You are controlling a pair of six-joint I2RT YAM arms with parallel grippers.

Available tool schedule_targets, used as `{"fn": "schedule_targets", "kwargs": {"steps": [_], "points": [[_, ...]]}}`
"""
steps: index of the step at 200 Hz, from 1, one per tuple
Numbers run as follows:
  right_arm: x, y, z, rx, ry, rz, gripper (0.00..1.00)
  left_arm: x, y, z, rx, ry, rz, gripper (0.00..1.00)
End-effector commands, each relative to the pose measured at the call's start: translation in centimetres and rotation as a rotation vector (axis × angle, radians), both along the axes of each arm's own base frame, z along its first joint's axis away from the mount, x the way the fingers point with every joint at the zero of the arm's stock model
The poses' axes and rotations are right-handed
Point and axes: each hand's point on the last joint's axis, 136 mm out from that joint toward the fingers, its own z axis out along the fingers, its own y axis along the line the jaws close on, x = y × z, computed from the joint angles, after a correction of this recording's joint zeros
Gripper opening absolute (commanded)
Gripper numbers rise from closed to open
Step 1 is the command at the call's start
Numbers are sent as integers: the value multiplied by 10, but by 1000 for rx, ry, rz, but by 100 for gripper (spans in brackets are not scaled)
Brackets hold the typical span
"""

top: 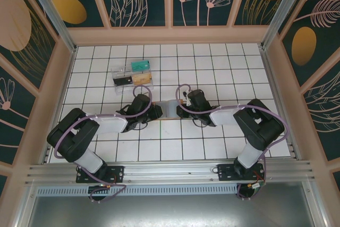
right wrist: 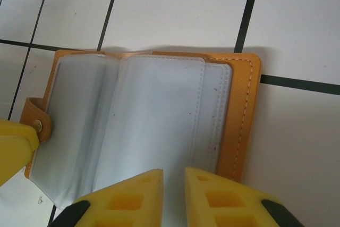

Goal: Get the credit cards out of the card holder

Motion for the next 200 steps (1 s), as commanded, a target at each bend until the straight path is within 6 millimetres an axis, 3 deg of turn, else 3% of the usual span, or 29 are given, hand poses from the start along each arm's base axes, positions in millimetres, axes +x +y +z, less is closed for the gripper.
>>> {"fn": "schedule_targets", "kwargs": {"steps": [1,45,127,175,200], "points": [[0,-8,15,-3,-44,-39,20,1,2,-1,24,8,19,30],[-6,-9,4,-15,-11,-31,23,0,7,4,40,0,26,31],[-7,-1,-10,-21,44,-9,22,-3,-2,-13,41,55,-9,33],[-7,1,-12,-17,51,-2,22,-2,-22,-2,-14,36,-60,38],[-8,1,-12,-18,51,1,22,0,-20,7,-5,9,-52,39]]}}
